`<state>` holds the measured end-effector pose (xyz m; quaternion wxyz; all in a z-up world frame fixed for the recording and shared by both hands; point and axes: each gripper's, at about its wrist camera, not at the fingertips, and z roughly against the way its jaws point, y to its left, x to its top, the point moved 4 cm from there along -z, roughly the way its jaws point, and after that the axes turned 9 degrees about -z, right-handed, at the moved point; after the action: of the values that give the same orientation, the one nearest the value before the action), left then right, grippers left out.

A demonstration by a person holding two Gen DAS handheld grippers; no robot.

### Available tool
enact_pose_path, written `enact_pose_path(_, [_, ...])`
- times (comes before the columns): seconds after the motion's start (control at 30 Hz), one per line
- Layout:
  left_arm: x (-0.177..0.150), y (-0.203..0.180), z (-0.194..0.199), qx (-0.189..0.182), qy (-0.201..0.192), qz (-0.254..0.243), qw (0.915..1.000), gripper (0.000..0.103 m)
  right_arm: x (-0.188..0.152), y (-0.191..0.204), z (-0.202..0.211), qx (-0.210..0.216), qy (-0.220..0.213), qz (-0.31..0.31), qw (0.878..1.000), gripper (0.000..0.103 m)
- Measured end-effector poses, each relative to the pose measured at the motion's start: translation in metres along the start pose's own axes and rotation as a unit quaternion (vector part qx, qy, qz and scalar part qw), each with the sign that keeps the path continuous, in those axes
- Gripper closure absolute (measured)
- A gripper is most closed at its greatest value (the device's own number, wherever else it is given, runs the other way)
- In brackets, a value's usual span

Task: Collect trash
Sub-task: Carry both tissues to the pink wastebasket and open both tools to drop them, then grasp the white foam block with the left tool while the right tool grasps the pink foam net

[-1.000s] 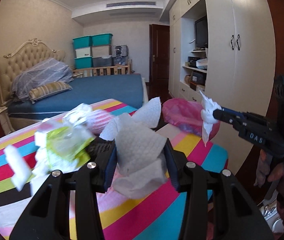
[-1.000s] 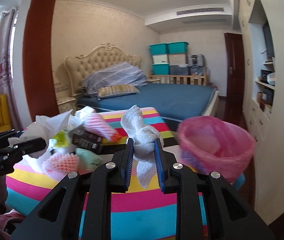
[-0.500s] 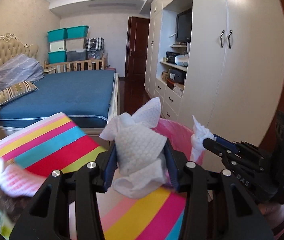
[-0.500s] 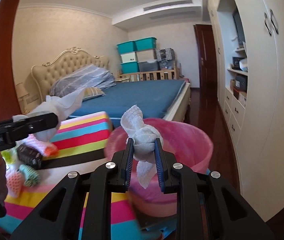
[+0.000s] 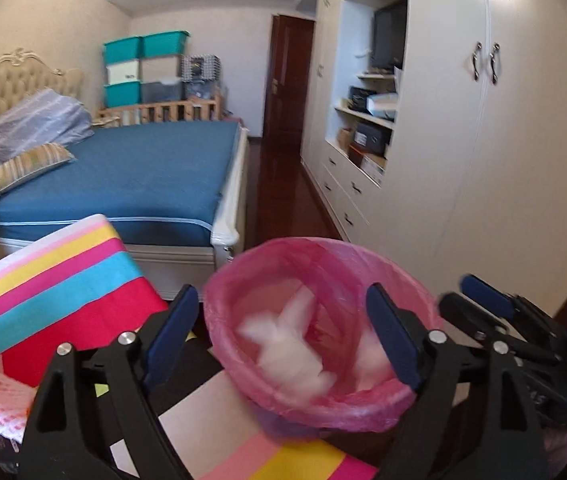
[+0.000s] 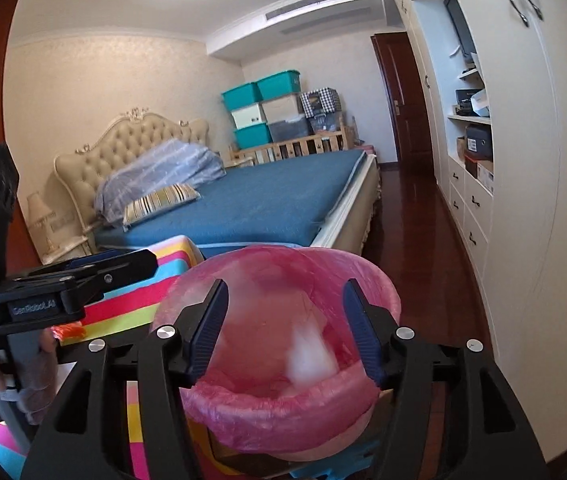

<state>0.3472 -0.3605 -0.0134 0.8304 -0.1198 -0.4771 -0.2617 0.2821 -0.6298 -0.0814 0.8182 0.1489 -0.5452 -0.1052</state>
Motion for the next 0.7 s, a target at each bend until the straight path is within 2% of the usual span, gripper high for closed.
enact_pose_path(0.07, [-0.009, 0.007, 0.009, 0.002, 0.0, 0.005, 1.0, 0.019, -0.005, 0.001, 0.005, -0.014, 0.001, 0.009, 1.0, 0.046])
enact_pose_path(0.2, [-0.027, 0.018, 0.033, 0.015, -0.012, 0.007, 0.9998, 0.007, -0.017, 0.007, 0.021, -0.025, -0.005, 0.019, 1.0, 0.042])
enact_pose_path(0.27, [-0.036, 0.017, 0.043, 0.021, -0.014, -0.001, 0.9997, 0.006, -0.023, 0.014, 0.028, -0.035, -0.007, 0.029, 0.999, 0.034])
enact_pose_path(0.4, [-0.053, 0.015, 0.068, 0.03, -0.015, -0.02, 0.9992, 0.006, -0.037, 0.03, 0.039, -0.047, -0.003, 0.046, 0.998, 0.034])
enact_pose_path(0.47, [-0.064, 0.016, 0.084, 0.037, -0.018, -0.031, 0.9987, 0.005, -0.042, 0.037, 0.044, -0.051, -0.001, 0.052, 0.997, 0.028])
enact_pose_path(0.7, [-0.102, 0.023, 0.14, 0.055, -0.021, -0.061, 0.9964, 0.005, -0.067, 0.065, 0.059, -0.028, 0.013, 0.057, 0.998, 0.025])
